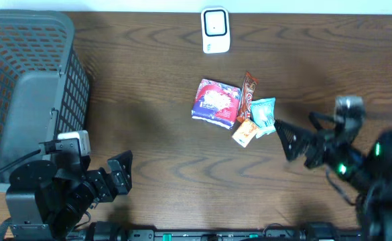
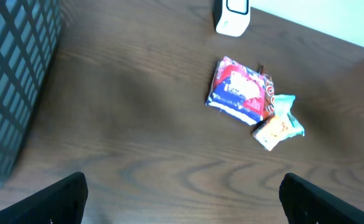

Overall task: Scan the item barcode
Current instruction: 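Reach the right gripper toward the pile of items on the table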

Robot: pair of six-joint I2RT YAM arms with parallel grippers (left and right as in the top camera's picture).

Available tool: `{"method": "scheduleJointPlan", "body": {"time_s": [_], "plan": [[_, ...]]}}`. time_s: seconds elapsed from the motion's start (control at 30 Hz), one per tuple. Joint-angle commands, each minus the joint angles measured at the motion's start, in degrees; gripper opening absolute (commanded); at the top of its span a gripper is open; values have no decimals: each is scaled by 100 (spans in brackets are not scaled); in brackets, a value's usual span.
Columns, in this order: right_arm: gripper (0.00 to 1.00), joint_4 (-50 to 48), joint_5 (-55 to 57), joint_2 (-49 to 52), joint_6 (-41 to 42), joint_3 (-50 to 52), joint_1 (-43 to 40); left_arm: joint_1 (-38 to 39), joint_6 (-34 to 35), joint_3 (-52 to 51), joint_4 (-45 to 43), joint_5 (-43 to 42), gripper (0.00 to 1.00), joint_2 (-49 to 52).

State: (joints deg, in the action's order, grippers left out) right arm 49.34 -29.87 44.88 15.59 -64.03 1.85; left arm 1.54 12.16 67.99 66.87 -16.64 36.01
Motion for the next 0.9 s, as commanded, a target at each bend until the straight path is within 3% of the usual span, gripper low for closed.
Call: {"method": "scheduleJointPlan", "body": {"time_s": [0.0,0.1,0.2,0.6,0.87], "plan": [[99,1370,-66,1134,-1040,-1443,50,-24,-9,87,0,-85,98,0],[99,2542,-63,1893,-1270,-2345,50,-24,-9,87,0,-85,98,0],[99,2957,-66,2321,-1193,-2699,50,-24,-9,87,0,-85,98,0],[99,2924,-61,2892,-1180,-2669,50,-24,-9,87,-2,-85,98,0],[99,2223,-68,3344,-986,-2433,214,-24,-9,87,0,-85,98,0]]}}
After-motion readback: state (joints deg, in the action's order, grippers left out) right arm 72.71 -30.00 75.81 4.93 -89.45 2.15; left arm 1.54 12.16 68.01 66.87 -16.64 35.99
